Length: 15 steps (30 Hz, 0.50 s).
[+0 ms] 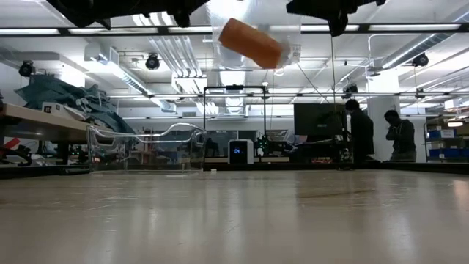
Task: Roll bandage
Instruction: Close the transparent zip bag
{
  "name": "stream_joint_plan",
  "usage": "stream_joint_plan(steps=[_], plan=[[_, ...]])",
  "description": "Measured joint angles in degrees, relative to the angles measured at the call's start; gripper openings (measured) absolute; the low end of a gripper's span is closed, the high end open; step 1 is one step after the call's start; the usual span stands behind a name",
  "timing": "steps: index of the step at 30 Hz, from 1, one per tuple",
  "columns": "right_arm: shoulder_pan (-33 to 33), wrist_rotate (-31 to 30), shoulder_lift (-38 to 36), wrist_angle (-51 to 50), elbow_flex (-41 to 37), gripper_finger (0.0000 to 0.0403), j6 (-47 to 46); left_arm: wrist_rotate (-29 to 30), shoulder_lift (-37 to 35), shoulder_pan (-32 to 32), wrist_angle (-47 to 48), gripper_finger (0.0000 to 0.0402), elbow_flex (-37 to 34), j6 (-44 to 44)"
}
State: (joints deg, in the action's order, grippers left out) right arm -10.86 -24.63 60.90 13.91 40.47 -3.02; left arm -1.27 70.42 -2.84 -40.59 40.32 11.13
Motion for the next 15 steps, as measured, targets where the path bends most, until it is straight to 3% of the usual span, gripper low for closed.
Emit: stream_joint_plan(steps=[6,15], plan=[[0.1,-2.6,-0.2,-1.5,0.8,0.0014,0.0,1.3,-0.2,-0.1,4.2,0.0001,0.9,0.3],[0.0,-2.8,-0.6,-20.9,8.5,0.0109,-6.1,-0.1,-0.9,-0.1,10.6,0.0000,1.5,3.0]])
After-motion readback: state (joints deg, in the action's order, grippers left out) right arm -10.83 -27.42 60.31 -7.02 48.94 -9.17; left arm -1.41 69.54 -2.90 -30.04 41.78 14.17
